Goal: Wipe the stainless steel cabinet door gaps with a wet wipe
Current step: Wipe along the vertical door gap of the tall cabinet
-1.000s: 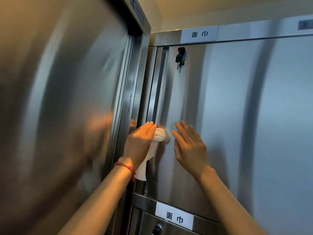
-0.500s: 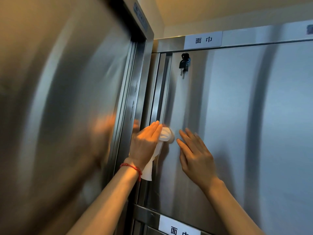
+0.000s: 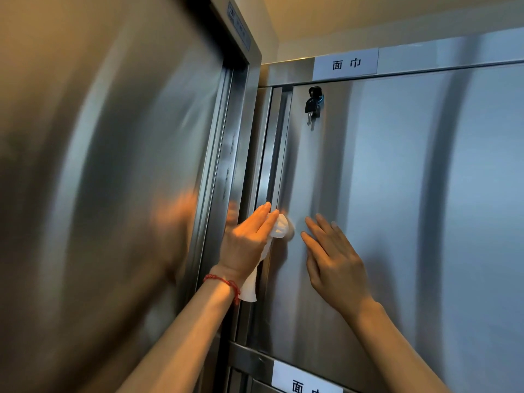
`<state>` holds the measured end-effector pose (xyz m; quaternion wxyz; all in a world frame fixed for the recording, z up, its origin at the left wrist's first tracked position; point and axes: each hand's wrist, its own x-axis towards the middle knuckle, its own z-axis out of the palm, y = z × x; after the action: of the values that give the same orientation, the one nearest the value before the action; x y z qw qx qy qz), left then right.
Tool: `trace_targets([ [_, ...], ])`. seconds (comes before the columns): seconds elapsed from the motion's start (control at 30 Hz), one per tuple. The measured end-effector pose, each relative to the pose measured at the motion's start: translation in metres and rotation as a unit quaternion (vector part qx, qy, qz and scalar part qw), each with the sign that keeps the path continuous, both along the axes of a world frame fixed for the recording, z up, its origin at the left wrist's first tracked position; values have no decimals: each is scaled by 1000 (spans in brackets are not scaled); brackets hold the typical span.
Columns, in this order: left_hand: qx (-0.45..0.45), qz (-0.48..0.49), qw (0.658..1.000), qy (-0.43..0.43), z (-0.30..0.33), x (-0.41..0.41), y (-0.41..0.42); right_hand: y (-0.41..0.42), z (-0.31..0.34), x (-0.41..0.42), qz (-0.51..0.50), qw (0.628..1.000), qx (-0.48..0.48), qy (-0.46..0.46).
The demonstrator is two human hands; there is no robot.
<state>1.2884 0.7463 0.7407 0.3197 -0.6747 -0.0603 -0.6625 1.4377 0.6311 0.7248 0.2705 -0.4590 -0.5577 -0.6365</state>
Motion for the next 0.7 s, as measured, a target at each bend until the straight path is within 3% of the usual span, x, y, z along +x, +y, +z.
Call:
trace_targets([
  [0.7,23,7,998,62,-6,-8,-22,1,1,-1,13,1000,5,-6],
])
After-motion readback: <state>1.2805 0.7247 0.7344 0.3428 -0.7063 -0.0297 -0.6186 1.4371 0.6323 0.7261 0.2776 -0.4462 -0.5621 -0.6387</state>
